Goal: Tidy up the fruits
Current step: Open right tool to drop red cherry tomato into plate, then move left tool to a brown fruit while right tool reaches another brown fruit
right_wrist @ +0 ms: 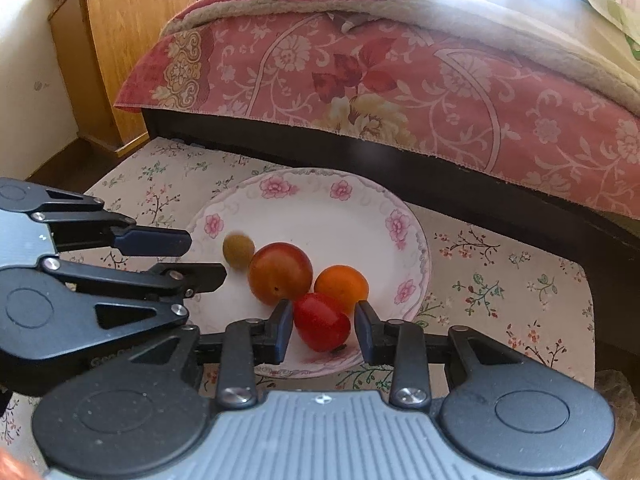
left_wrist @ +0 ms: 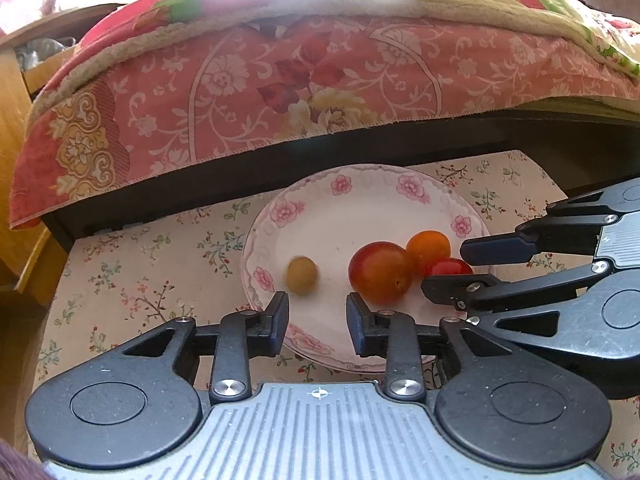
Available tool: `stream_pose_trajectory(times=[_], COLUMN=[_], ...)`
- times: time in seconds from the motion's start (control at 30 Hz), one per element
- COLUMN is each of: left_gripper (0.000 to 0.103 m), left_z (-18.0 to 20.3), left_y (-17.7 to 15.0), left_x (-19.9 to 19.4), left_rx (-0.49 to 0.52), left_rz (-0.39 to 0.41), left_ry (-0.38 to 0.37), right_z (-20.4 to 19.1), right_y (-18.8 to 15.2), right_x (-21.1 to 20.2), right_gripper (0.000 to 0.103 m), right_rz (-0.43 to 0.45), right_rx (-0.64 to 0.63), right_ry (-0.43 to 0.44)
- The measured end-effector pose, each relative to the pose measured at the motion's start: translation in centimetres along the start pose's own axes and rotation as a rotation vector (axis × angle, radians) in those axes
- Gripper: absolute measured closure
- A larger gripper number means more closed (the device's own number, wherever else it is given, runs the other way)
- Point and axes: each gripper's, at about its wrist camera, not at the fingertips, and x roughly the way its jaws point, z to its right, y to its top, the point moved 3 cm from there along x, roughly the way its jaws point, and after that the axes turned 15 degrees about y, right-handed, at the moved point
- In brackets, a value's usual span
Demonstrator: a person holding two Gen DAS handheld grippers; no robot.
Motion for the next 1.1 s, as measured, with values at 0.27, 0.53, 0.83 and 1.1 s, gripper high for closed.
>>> stream_pose_trajectory(times=[0.27,0.53,0.83,1.1], left_gripper=[0.055,0.054,0.053,0.053], left_z=[-0.5,-1.8,-3.2,-5.2], left_y=[0.2,-0.2,-1.8,-4.8], left_x=[-1.0,-2.5,-4.5,-6.2], left_rx=[-0.010,-0.031,-0.030,-0.037], left_rz=[0.027,0.037,0.036,0.000], left_ry=[0.003,0.011,0.014,0.014], right_z=[0.1,0.0,-2.8,-8.2], right_y=[0.4,0.7,-0.8,-3.0], right_x=[-1.1,-3.2,-4.9,-4.5], right_gripper=[0.063,0.063,0.063,0.063], right_rz=[0.032,0.078,0.067,0.008], right_rx=[0.005,0.017,-0.002,-0.066], right_ry=[-0.011,-0.025,0.038,0.153])
